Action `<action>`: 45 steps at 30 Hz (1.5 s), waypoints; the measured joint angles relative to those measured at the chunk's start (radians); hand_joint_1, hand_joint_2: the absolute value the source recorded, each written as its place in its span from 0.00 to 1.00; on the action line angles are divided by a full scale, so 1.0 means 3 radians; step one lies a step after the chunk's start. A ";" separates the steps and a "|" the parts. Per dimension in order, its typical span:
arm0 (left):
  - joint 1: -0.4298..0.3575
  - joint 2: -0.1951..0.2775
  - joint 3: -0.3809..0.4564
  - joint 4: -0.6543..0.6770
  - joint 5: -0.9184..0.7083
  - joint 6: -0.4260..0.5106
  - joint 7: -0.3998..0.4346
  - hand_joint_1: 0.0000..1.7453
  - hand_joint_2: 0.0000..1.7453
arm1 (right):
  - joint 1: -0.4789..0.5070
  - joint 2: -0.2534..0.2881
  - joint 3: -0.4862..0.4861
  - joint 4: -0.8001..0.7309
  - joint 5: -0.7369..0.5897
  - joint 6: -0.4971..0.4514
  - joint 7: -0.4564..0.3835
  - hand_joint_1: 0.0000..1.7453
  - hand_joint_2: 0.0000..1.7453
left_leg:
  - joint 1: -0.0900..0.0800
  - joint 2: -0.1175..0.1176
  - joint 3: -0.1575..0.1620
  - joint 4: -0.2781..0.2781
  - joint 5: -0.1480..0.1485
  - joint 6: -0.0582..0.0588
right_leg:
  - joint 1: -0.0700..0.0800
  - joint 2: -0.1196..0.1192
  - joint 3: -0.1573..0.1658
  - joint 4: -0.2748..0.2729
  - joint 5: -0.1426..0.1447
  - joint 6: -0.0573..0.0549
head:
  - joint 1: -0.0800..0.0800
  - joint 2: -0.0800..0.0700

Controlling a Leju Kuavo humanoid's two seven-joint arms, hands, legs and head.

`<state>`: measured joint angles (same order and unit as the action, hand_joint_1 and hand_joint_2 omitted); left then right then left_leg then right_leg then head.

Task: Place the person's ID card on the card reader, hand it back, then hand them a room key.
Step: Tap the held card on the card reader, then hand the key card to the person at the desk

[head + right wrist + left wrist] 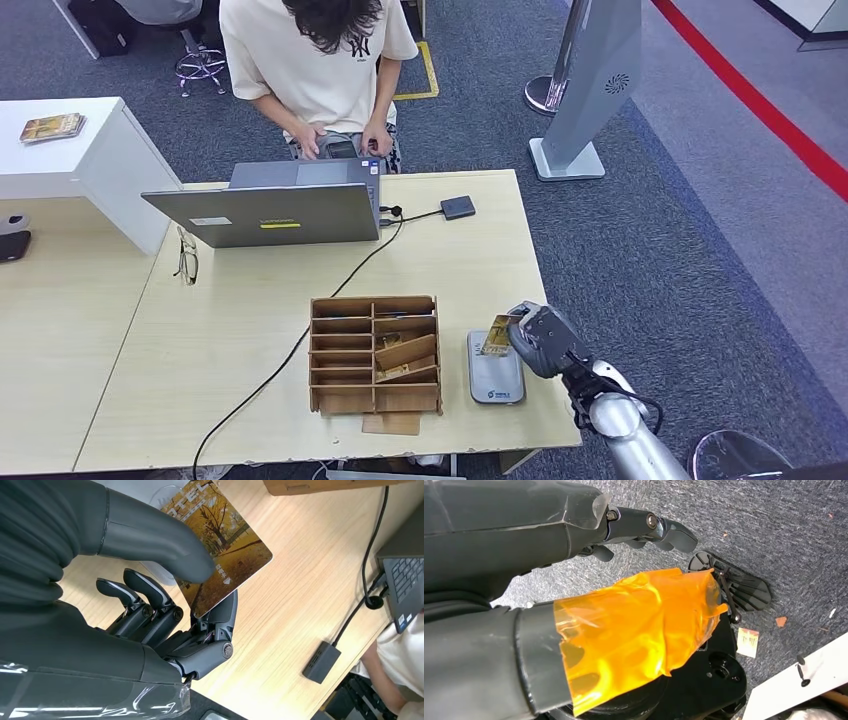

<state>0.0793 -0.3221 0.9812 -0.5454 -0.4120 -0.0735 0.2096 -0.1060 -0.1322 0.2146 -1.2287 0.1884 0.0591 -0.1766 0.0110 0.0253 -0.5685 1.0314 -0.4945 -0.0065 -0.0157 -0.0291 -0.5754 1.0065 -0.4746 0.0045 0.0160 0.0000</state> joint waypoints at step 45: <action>0.0016 -0.0016 0.0126 -0.0050 0.0026 -0.0012 0.0038 0.00 0.00 | 0.0095 -0.0250 0.0615 -0.0456 0.0061 0.0139 0.0504 1.00 1.00 | 0.0000 0.0000 0.0001 0.0000 0.0000 0.0000 | 0.0000 0.0000 0.0000 0.0000 0.0000 0.0000 | 0.0001 0.0000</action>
<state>0.0840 -0.3270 1.0189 -0.5604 -0.4043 -0.0772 0.2211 -0.0776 -0.2071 0.3991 -1.3655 0.2068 0.1008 -0.0255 0.0111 0.0253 -0.5683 1.0314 -0.4944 -0.0065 -0.0156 -0.0290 -0.5753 1.0065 -0.4746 0.0045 0.0163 0.0000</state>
